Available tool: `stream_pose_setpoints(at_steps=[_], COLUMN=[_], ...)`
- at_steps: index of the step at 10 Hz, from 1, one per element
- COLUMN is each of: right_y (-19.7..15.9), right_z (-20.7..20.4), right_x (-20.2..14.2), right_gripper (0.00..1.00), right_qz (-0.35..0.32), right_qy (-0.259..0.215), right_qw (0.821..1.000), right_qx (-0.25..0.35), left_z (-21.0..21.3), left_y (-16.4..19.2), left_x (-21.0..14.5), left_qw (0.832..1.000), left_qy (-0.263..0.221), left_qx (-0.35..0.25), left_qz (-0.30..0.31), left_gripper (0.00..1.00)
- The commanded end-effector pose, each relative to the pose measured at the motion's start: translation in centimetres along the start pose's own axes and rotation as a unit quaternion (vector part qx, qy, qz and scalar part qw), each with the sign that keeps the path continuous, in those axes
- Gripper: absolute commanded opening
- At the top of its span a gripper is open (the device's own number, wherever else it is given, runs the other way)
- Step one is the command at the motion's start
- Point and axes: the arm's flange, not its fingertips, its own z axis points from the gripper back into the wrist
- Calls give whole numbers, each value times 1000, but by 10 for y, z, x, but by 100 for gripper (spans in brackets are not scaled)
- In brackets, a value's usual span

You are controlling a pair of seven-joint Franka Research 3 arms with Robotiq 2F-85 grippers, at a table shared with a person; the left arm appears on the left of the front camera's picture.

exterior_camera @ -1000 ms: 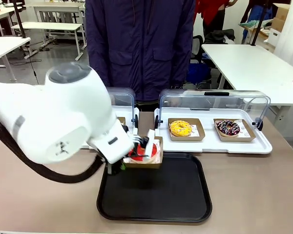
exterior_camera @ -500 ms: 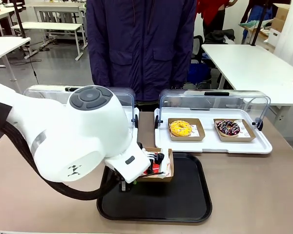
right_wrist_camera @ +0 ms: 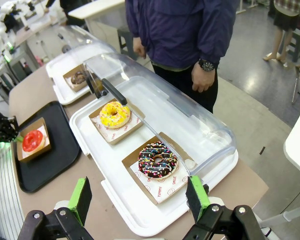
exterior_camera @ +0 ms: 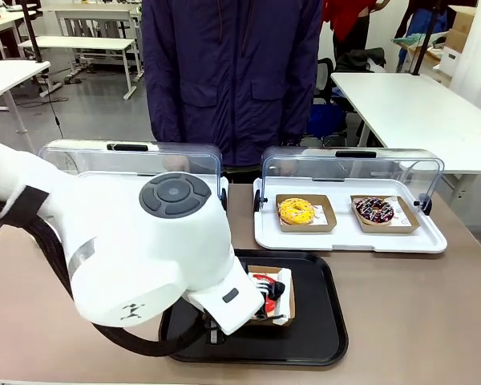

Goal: Move the first donut from the left to the tray.
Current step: Pick up the Paper togo box containing the Donut indicated by the person and place it on the Handle tray.

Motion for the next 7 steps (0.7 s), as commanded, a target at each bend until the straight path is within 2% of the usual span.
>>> stream_pose_setpoints(at_steps=[1, 7], right_y=[2, 2], right_z=[1, 1], right_x=[2, 2], right_gripper=[100, 100], right_qz=[3, 3], right_qy=[-2, -2], right_qw=[1000, 1000], right_qx=[1, 1], left_z=[-5, -20], left_y=[-29, -23], left_x=[-25, -23], left_qw=[1000, 1000], left_qy=[6, 16], left_qx=[5, -12], left_qz=[8, 5], left_gripper=[2, 2])
